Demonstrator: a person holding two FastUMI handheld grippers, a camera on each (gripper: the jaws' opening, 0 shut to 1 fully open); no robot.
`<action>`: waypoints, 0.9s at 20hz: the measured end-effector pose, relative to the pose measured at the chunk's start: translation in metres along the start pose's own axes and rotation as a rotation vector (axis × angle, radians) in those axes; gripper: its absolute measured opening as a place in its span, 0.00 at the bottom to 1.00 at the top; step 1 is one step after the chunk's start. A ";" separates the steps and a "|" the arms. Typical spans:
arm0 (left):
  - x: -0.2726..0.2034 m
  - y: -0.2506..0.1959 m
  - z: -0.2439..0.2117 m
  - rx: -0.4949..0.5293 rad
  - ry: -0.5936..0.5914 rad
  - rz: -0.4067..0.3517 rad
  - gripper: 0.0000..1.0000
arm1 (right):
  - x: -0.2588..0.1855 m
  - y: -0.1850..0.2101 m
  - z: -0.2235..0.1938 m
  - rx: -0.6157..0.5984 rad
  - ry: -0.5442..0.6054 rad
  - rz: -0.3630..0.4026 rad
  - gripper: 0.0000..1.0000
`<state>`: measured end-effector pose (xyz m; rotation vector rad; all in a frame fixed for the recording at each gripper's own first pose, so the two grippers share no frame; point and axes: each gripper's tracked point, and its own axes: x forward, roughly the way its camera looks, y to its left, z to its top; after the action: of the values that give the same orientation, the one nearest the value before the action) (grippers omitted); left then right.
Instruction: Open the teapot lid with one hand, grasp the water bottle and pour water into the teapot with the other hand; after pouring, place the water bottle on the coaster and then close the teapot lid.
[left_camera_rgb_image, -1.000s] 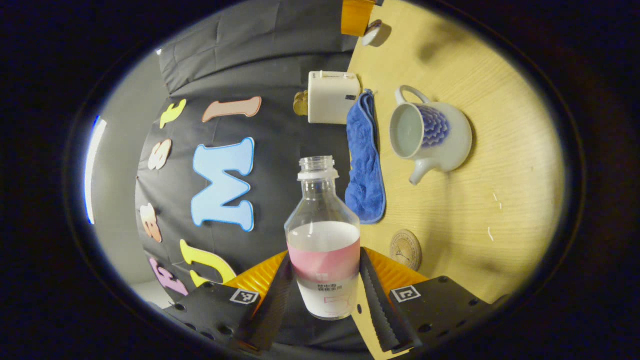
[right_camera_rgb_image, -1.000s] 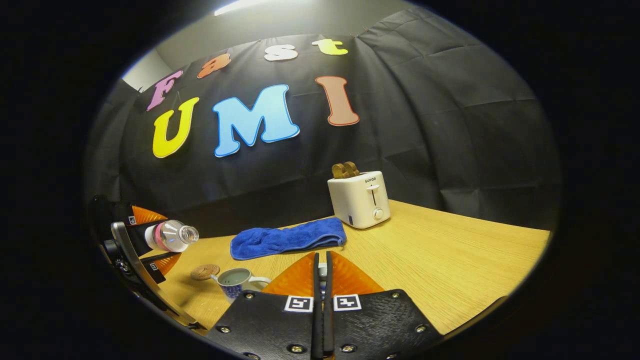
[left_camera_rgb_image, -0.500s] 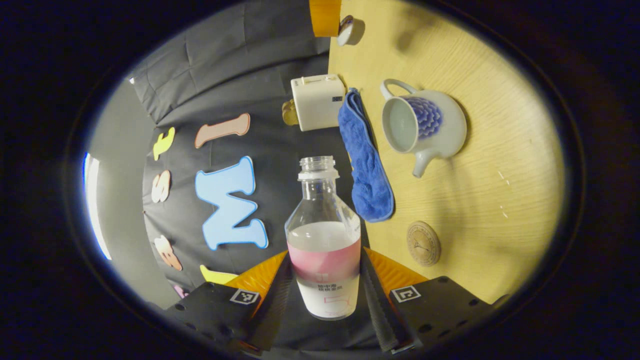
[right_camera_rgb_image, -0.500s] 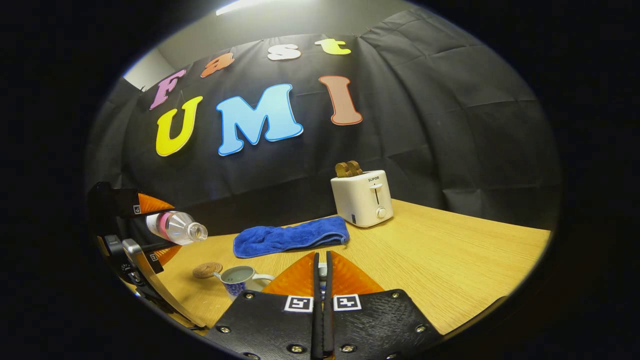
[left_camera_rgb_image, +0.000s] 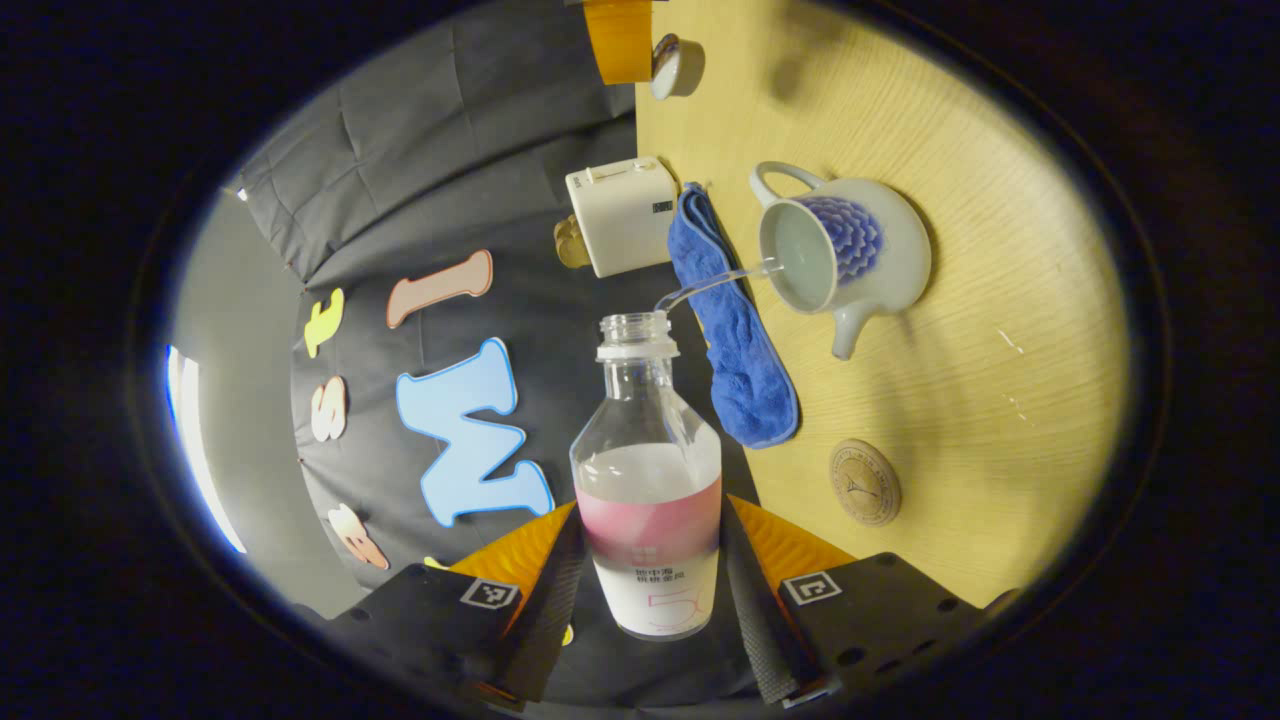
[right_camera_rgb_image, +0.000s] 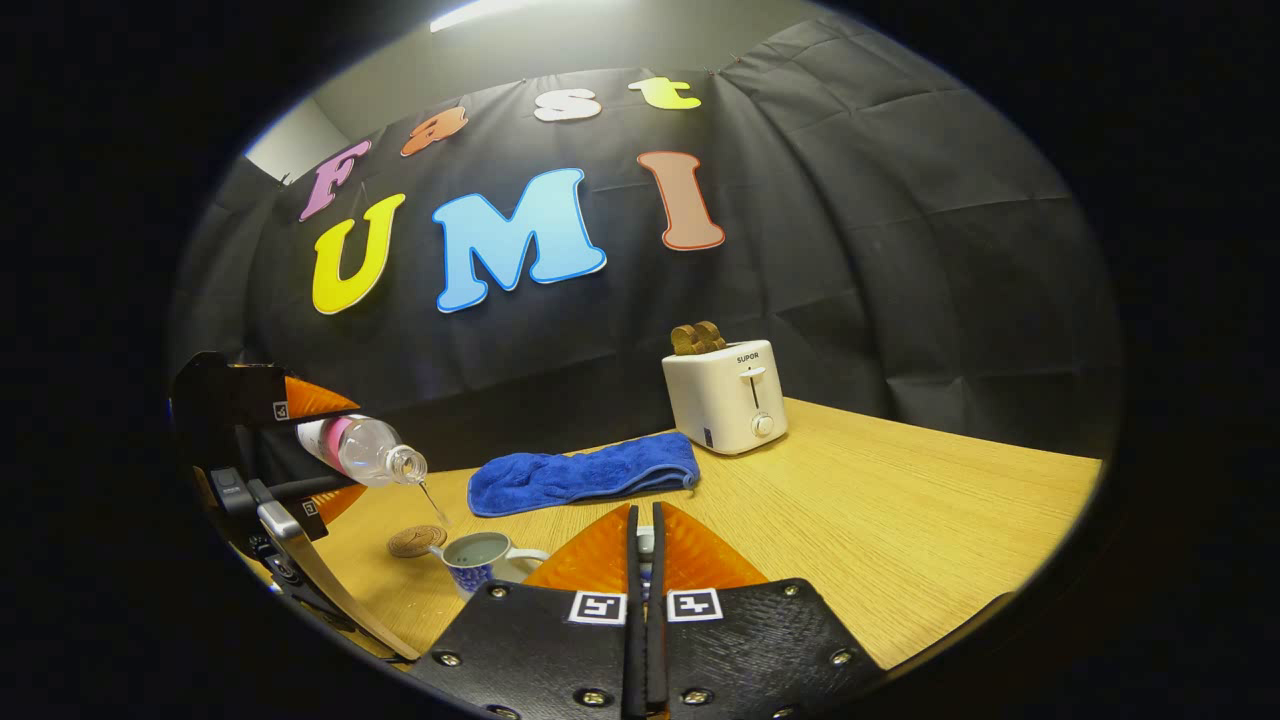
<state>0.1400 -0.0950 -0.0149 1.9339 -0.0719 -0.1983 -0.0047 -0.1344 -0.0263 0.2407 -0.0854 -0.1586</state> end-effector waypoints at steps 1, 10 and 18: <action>-0.001 0.001 0.000 0.006 -0.001 -0.001 0.88 | -0.001 0.000 0.000 0.001 0.001 0.000 0.00; 0.000 0.005 -0.003 0.049 0.003 0.005 0.88 | -0.001 0.001 -0.001 0.006 0.006 0.007 0.00; 0.007 0.010 -0.005 0.091 0.007 0.002 0.88 | 0.000 0.000 -0.002 0.010 0.007 0.006 0.00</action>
<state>0.1483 -0.0947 -0.0047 2.0249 -0.0792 -0.1904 -0.0048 -0.1336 -0.0279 0.2510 -0.0799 -0.1515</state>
